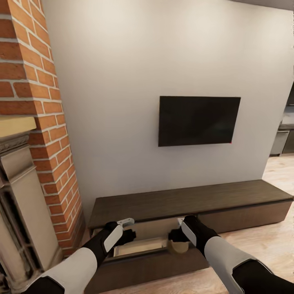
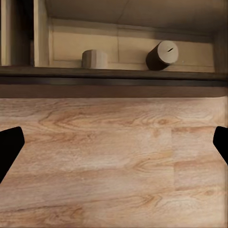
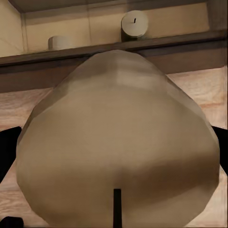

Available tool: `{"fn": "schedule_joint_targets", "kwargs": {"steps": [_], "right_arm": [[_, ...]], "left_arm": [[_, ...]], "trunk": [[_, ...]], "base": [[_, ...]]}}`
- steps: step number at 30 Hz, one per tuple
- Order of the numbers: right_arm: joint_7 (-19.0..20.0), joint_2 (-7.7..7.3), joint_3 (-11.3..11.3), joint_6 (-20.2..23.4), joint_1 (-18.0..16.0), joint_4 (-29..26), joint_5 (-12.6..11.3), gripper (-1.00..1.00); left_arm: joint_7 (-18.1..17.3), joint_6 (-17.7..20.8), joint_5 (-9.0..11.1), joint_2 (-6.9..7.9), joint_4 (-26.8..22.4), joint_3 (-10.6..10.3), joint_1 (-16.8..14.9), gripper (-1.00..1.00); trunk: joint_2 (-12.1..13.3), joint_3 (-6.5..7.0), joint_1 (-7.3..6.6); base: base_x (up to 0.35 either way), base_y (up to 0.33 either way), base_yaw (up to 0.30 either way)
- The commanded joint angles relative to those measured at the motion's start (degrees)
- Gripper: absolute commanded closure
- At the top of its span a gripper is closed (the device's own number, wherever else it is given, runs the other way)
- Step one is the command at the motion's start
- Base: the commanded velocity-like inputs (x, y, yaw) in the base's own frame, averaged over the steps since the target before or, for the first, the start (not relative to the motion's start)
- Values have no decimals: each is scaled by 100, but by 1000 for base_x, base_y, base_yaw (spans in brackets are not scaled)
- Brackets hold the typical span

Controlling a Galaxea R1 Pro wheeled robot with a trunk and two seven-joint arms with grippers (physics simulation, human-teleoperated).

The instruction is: Place each of the two pumpkins and all three candles from the living room inside a cabinet in the living room (use any cabinet), then make sure every cabinet is closed, and position the cauldron so it is next to a table in the living room.

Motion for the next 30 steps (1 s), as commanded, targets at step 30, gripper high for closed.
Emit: {"fn": "schedule_joint_targets", "kwargs": {"steps": [30], "right_arm": [[-44, -70, 69, 475, -95, -402, -53, 100]], "left_arm": [[-6, 836, 33, 277, 491, 2, -80, -100]], "trunk": [[-5, -278, 1]], "base": [[37, -179, 59]]}}
